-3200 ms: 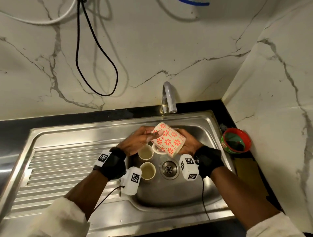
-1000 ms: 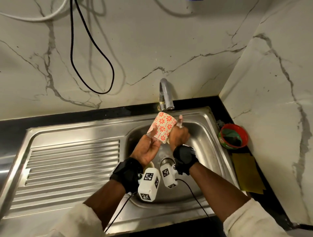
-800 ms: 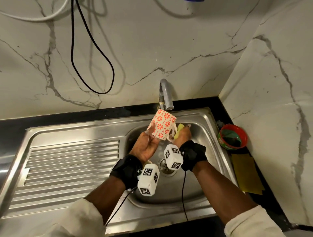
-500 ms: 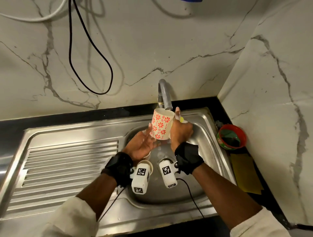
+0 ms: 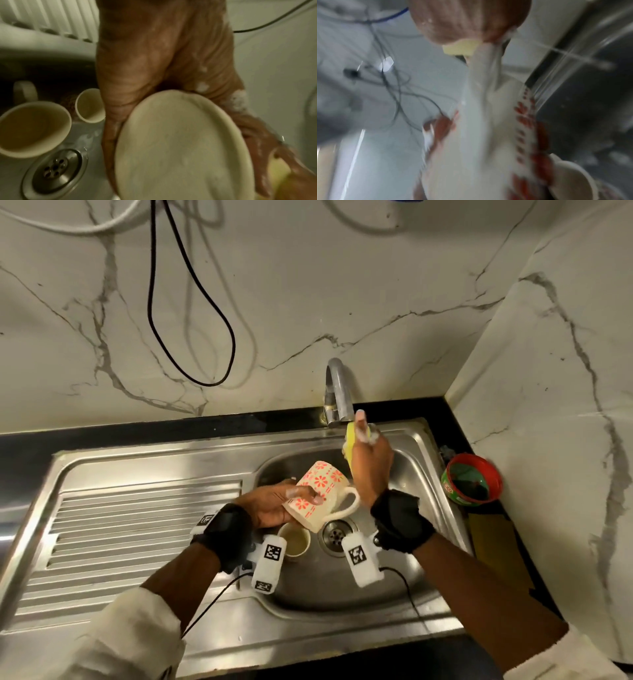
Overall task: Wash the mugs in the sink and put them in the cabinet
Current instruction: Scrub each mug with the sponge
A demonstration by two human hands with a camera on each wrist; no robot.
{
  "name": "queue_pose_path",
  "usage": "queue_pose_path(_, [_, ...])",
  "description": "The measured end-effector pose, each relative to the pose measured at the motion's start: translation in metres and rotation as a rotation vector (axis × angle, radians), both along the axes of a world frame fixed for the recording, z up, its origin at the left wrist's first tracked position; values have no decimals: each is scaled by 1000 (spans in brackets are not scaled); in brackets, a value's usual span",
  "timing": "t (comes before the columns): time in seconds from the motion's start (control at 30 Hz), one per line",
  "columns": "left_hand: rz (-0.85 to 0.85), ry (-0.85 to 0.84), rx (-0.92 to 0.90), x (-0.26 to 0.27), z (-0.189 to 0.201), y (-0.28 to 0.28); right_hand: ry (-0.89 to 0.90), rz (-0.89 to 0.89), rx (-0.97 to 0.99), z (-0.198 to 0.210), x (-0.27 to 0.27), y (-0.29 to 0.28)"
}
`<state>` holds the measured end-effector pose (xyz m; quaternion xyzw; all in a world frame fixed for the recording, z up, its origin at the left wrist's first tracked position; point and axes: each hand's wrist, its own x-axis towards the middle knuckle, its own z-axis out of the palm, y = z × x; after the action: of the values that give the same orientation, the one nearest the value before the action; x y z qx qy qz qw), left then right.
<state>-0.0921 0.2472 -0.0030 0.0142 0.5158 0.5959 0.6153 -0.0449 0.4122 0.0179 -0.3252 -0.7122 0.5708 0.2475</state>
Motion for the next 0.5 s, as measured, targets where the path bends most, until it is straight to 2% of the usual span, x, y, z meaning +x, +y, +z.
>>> queue_pose_path(0.07, [-31,127,-5,0,0,5,-238,167,-120,3,-6,8])
queue_pose_path(0.1, [-43,195,-10,-1,0,6,-298,290,-218,7,-3,6])
queue_pose_path(0.13, [-55,268,-16,-2,0,7,-323,394,-285,9,2,4])
queue_pose_path(0.2, [-93,399,-46,-2,0,7,-325,478,-308,12,12,2])
queue_pose_path(0.27, [-129,487,-73,-1,-1,7,-313,483,-222,12,19,2])
queue_pose_path(0.4, [-113,655,-98,5,-2,9,-293,406,173,11,28,8])
queue_pose_path(0.43, [-110,711,-100,6,-4,8,-290,409,198,10,29,8])
queue_pose_path(0.5, [-101,822,-122,6,-9,8,-282,405,113,11,29,10])
